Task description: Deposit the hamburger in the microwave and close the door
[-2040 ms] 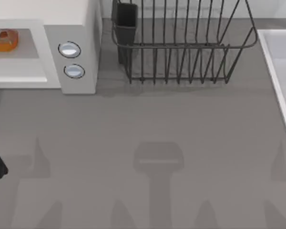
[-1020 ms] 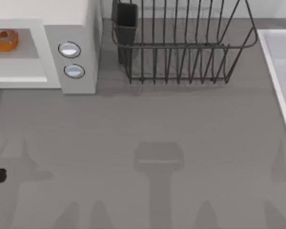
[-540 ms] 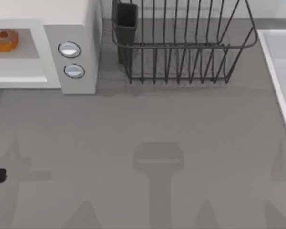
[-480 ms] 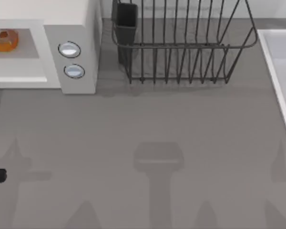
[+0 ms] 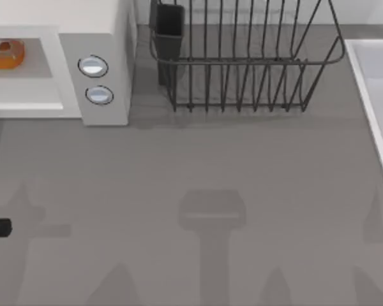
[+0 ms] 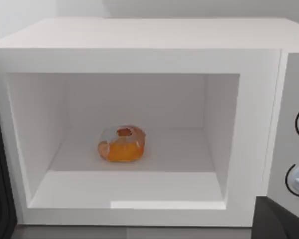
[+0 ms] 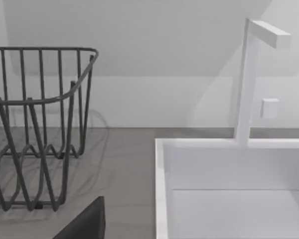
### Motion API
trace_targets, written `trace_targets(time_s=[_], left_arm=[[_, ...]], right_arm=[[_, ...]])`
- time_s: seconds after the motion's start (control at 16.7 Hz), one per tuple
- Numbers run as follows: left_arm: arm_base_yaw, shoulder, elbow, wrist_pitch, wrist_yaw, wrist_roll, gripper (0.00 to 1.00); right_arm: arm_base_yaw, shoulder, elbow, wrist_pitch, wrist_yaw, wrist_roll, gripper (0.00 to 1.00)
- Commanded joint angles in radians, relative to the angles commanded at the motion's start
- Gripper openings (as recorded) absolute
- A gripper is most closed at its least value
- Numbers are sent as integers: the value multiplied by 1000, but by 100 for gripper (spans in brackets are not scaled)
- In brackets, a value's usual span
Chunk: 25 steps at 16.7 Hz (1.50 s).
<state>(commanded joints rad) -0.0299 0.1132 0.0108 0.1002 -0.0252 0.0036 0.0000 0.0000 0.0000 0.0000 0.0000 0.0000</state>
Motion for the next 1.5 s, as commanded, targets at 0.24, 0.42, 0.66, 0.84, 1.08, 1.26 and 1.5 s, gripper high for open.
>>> trace_targets(time_s=[0.24, 0.42, 0.66, 0.84, 1.08, 1.26, 1.5], left_arm=[[-31, 134, 13, 119, -34, 0, 0], [-41, 175, 19, 159, -45, 1, 0], [-34, 175, 14, 159, -41, 1, 0], [28, 244, 8, 230, 25, 4, 0], [161, 368, -5, 362, 157, 4, 0], [215, 408, -6, 411, 209, 5, 0], [215, 404, -3, 408, 209, 6, 0]], right_arm=[[0, 0, 0, 0, 0, 0, 100], [0, 0, 0, 0, 0, 0, 100], [0, 0, 0, 0, 0, 0, 100], [0, 0, 0, 0, 0, 0, 100], [0, 0, 0, 0, 0, 0, 100], [0, 0, 0, 0, 0, 0, 100], [0, 0, 0, 0, 0, 0, 100]])
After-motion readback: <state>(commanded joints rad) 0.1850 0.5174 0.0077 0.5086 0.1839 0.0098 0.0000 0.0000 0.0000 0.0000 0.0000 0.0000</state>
